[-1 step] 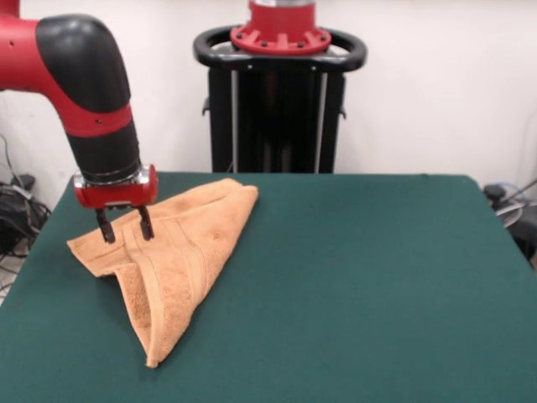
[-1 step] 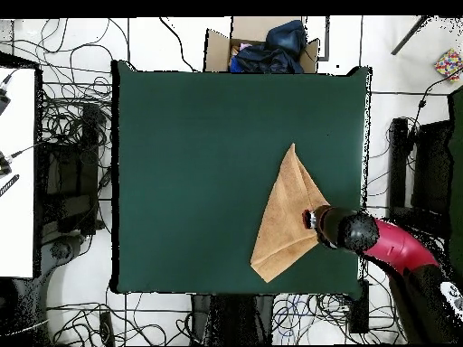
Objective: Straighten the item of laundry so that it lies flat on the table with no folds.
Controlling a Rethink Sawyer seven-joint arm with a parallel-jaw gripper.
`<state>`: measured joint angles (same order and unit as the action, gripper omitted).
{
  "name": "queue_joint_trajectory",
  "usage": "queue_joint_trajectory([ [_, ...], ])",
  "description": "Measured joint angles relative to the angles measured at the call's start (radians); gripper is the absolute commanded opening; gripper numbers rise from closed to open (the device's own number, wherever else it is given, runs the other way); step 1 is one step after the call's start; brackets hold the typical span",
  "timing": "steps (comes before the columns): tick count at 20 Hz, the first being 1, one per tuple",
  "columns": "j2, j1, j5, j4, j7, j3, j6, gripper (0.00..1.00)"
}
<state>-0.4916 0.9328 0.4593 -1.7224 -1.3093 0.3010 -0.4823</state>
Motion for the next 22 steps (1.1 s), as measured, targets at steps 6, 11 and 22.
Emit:
queue_joint_trajectory([
  [6, 0.04, 0.001, 0.035, 0.0, 0.0, 0.0, 0.06, 1.0],
  [11, 0.059, 0.007, 0.044, 0.0, 0.0, 0.0, 0.091, 1.0],
  [22, 0.06, 0.008, 0.044, 0.0, 0.0, 0.001, 0.091, 1.0],
])
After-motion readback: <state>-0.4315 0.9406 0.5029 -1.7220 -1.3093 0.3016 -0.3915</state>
